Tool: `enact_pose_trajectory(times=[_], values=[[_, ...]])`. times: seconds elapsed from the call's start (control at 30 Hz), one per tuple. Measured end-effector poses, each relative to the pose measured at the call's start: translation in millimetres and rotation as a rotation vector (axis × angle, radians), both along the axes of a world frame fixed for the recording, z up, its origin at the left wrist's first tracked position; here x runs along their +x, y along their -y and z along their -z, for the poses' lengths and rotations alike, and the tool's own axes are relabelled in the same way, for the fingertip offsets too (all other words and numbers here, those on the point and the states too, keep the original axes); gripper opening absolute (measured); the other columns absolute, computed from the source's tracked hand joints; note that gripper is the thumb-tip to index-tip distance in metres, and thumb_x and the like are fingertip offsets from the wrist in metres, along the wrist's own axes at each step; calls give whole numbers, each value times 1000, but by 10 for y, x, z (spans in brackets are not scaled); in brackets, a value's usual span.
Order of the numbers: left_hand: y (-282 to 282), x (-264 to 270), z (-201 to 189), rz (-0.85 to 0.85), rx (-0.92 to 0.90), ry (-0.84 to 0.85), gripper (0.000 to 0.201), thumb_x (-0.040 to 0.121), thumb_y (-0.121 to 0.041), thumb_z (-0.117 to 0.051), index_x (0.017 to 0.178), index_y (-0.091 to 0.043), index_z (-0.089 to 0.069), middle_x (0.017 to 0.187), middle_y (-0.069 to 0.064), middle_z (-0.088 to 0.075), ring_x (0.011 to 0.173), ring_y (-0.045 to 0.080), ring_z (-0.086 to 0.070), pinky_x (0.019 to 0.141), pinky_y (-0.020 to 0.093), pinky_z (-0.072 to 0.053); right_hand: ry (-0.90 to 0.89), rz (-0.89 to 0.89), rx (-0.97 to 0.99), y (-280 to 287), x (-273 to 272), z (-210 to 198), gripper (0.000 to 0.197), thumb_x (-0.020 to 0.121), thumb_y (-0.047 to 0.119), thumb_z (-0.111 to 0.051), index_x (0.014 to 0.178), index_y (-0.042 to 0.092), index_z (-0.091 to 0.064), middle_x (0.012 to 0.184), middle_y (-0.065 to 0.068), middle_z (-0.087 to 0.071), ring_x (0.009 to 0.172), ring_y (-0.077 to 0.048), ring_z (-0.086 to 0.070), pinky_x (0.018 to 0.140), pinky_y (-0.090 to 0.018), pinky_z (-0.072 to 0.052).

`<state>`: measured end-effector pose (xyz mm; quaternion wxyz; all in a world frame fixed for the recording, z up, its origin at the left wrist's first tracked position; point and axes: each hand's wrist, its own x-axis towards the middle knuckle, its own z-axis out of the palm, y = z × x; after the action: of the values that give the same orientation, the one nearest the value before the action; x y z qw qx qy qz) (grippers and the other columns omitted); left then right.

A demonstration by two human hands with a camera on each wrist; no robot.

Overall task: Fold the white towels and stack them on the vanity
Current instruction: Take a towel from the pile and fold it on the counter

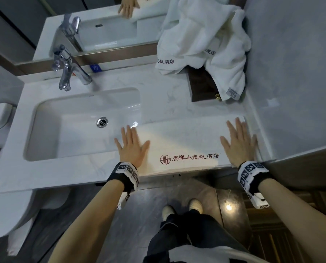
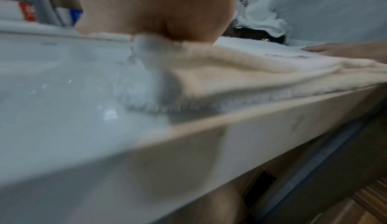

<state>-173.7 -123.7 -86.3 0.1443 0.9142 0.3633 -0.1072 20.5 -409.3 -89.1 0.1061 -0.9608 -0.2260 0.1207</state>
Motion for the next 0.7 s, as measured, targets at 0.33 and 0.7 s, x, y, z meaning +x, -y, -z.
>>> enact_pose_trajectory(times=[0.33,0.7], values=[[604,691,-124,708,-60,-159,123,70,-78,-50,147,-12,20,156,4,26,144,27,22,116,61,6,-295,459,108,137,108,-313,83,76,45,-72,135,1,-34,136,-23,-45,124,-40,-46,102,-52,-40],[597,961,-86,715,-48,-311,151,43,-90,-55,143,-15,30,153,-1,34,142,28,28,110,68,9,-591,478,592,215,273,-744,52,81,15,-72,126,0,-51,125,-18,-61,107,-30,-62,95,-42,-49]])
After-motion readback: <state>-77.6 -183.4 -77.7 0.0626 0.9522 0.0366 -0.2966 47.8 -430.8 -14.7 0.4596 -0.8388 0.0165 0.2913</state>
